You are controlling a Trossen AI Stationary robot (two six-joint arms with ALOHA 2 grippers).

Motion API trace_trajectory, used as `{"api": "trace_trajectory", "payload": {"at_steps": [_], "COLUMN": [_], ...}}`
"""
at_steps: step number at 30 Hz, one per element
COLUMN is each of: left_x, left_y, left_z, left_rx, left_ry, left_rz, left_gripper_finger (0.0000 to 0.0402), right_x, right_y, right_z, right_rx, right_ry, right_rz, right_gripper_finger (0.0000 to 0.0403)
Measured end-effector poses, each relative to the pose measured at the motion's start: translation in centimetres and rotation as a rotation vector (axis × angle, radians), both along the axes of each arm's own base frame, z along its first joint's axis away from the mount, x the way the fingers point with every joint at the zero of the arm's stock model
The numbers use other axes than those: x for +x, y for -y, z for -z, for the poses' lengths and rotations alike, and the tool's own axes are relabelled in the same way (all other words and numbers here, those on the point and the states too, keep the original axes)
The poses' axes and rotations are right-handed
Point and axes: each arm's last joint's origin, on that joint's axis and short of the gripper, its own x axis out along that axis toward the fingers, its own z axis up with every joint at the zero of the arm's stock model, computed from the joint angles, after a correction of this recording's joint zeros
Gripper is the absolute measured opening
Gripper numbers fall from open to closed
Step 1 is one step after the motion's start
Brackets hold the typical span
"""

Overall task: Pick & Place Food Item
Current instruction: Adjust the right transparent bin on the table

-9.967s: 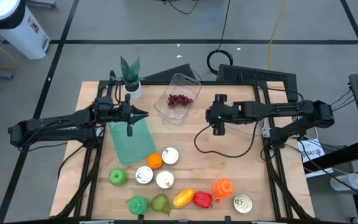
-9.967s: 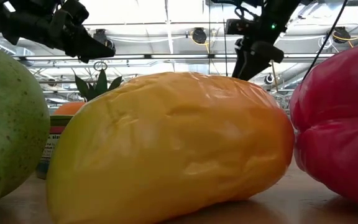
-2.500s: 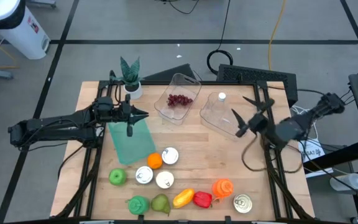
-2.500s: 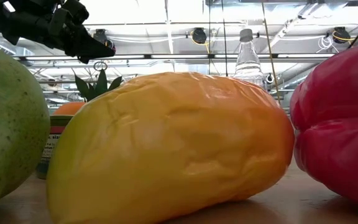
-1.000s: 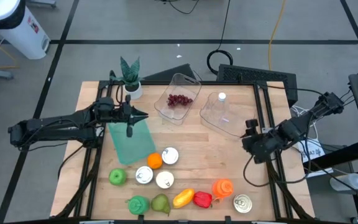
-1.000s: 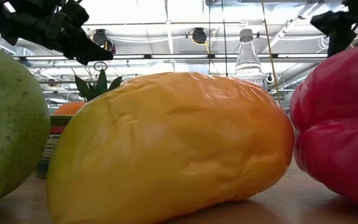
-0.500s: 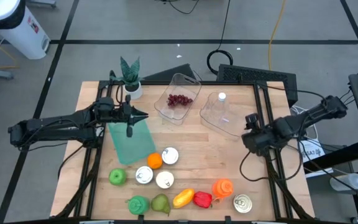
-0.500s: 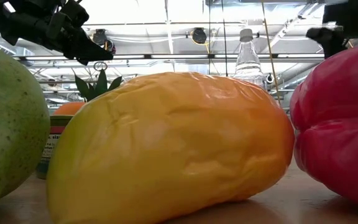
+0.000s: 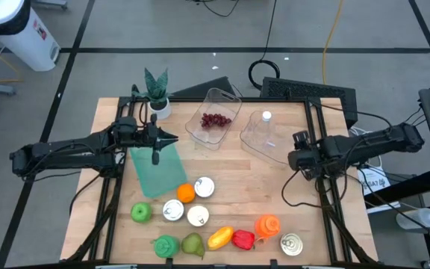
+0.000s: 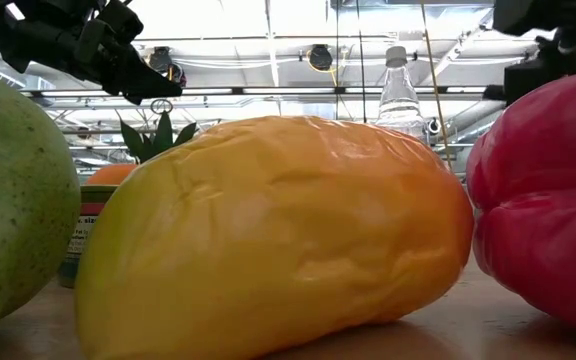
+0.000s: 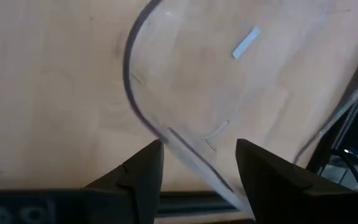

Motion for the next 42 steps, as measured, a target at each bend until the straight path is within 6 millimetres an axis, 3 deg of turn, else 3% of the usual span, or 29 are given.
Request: {"api": "trace_trajectory", "payload": {"at_steps": [12, 25, 42], "left_x": [0.0, 0.0, 0.0], "left_y": [0.0, 0.0, 0.0], "left_z": [-0.1, -0.1, -0.1], "left_rx": [0.0, 0.001, -0.002], "left_ry": [0.009, 0.012, 0.011], "left_rz": [-0.001, -0.002, -0.003], "left_gripper_finger": [0.0051, 0.0051, 0.0051], "right_x": [0.4, 1.5, 3.6], "right_y": [0.9, 1.1, 1.1], "right_z": [2.4, 2.4, 4.9], "right_rx": [0.101, 0.114, 0.102], "right_ry": [0.033, 0.145, -0.005], "right_rz": [0.056, 0.074, 0.077], "right_gripper_finger": [0.0136, 0.0112, 0.0086]}}
